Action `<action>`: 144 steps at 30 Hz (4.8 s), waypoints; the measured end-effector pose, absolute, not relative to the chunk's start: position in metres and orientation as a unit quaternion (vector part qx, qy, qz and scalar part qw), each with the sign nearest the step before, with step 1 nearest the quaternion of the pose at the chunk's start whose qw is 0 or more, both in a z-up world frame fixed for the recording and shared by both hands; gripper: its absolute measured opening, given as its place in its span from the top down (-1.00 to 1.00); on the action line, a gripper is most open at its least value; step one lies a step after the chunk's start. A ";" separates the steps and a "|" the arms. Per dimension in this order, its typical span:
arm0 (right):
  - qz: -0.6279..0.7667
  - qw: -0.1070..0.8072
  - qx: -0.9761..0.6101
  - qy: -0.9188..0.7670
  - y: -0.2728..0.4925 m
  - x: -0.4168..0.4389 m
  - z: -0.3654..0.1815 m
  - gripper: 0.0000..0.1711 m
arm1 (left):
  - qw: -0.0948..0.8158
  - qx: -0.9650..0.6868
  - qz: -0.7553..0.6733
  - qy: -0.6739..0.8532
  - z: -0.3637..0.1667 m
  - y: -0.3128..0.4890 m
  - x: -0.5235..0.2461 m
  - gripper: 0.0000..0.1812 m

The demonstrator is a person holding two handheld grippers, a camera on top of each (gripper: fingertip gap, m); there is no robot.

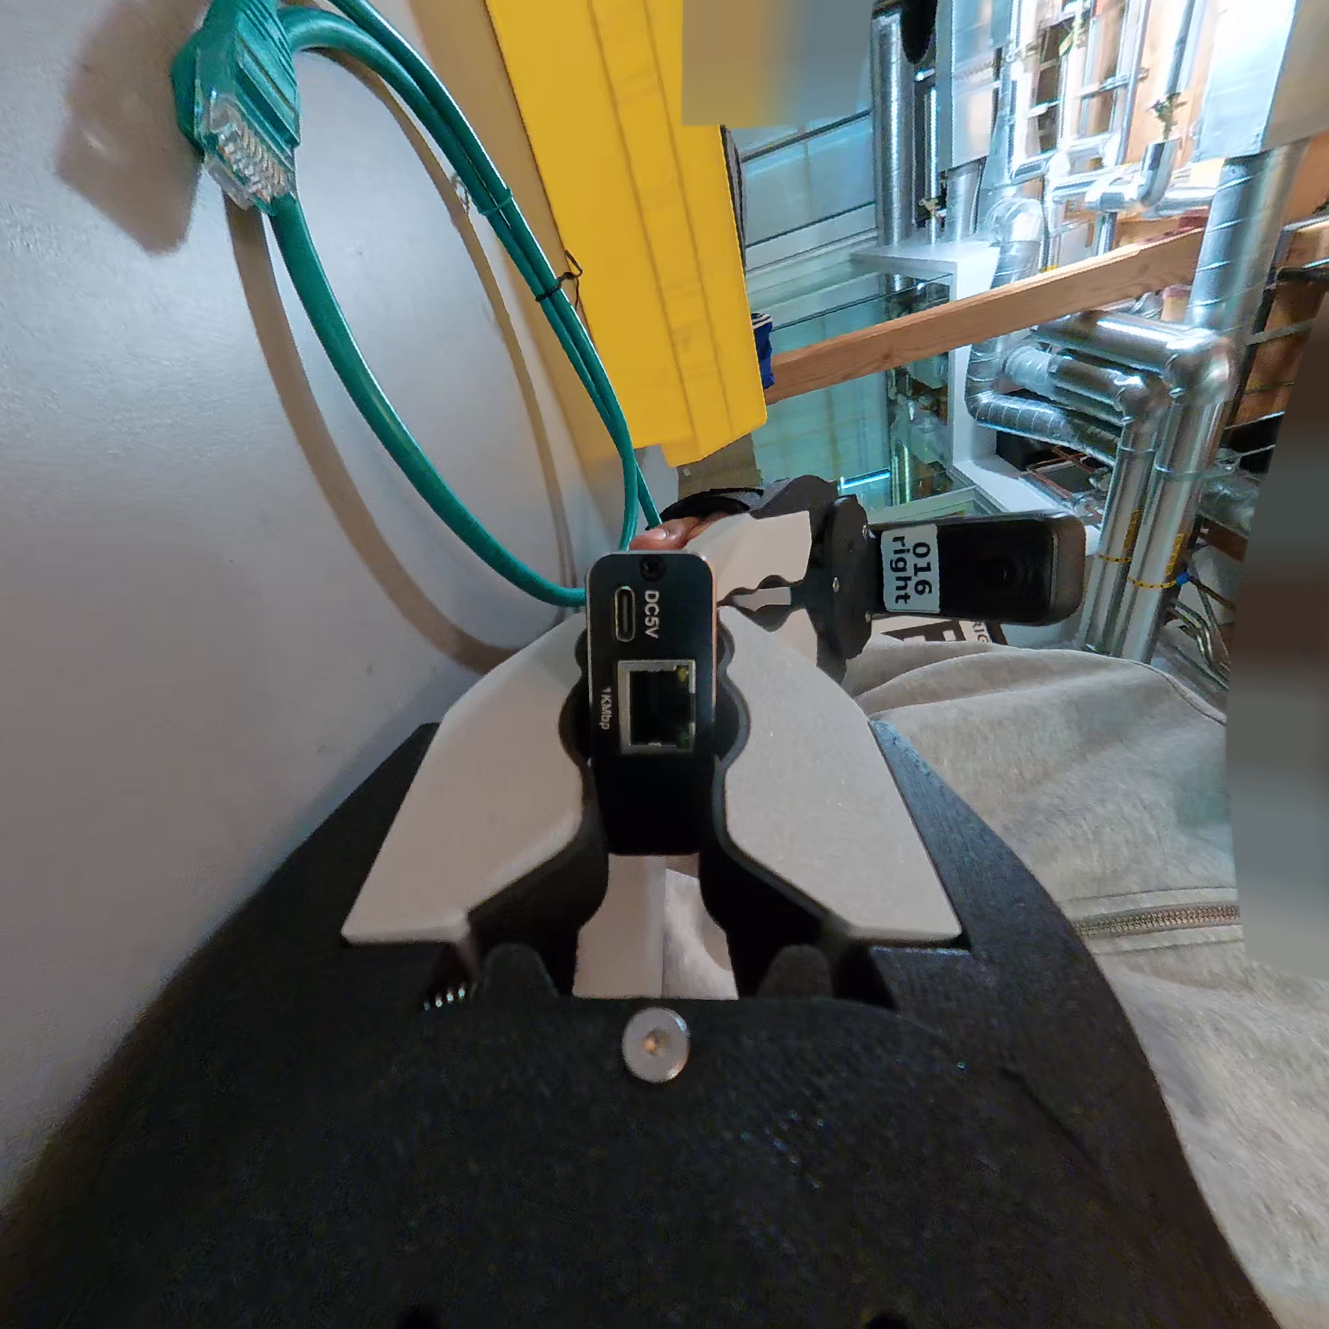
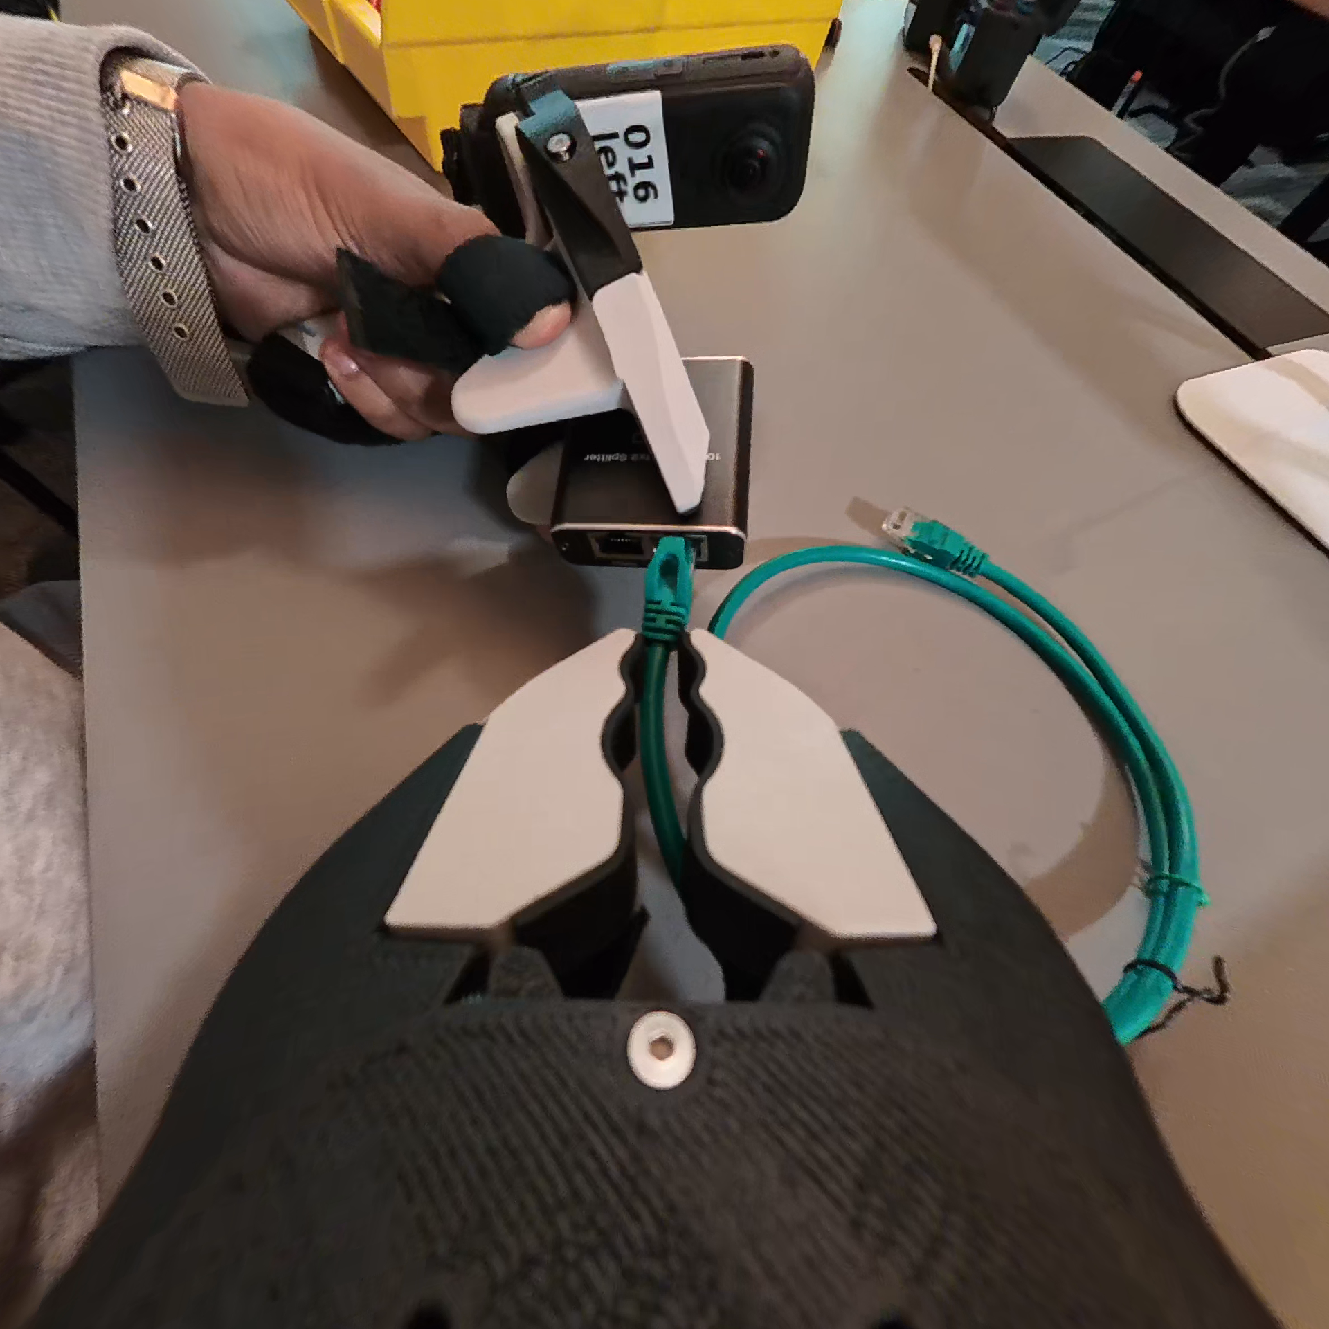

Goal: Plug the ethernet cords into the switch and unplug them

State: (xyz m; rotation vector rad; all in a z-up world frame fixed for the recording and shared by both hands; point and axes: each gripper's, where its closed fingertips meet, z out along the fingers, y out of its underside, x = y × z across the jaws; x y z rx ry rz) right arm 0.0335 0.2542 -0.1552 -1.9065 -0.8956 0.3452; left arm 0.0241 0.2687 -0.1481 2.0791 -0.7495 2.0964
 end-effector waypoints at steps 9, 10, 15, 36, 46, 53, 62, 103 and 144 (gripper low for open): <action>0.207 0.515 -0.763 -0.332 0.255 0.031 -0.133 0.90 | 0.071 0.622 0.752 -0.208 -0.128 0.274 0.022 0.69; 0.200 0.517 -0.760 -0.338 0.255 0.032 -0.133 0.90 | 0.064 0.621 0.751 -0.213 -0.127 0.274 0.023 0.69; 0.201 0.526 -0.753 -0.341 0.254 0.031 -0.129 0.90 | 0.028 0.606 0.769 -0.198 -0.119 0.284 0.021 0.63; 0.223 0.561 -0.744 -0.286 0.266 0.044 -0.117 0.67 | 0.005 0.628 0.752 -0.199 -0.123 0.289 0.022 0.71; 0.230 0.612 -0.715 -0.247 0.277 0.046 -0.087 0.63 | -0.057 0.645 0.748 -0.145 -0.124 0.311 0.012 0.71; 0.246 0.669 -0.640 -0.287 0.300 0.004 -0.008 0.65 | -0.078 0.667 0.725 -0.155 -0.130 0.299 -0.002 0.71; 0.330 0.591 -0.558 -0.480 0.377 -0.179 0.050 0.67 | -0.080 0.663 0.734 -0.123 -0.130 0.291 -0.018 0.71; 0.505 0.481 -0.624 -0.352 0.439 -0.137 0.166 0.94 | -0.023 0.630 0.768 -0.108 -0.124 0.291 -0.015 0.71; 0.100 0.392 -0.902 -0.151 0.313 0.128 -0.174 0.69 | -0.042 0.678 0.721 -0.134 -0.138 0.290 -0.004 0.72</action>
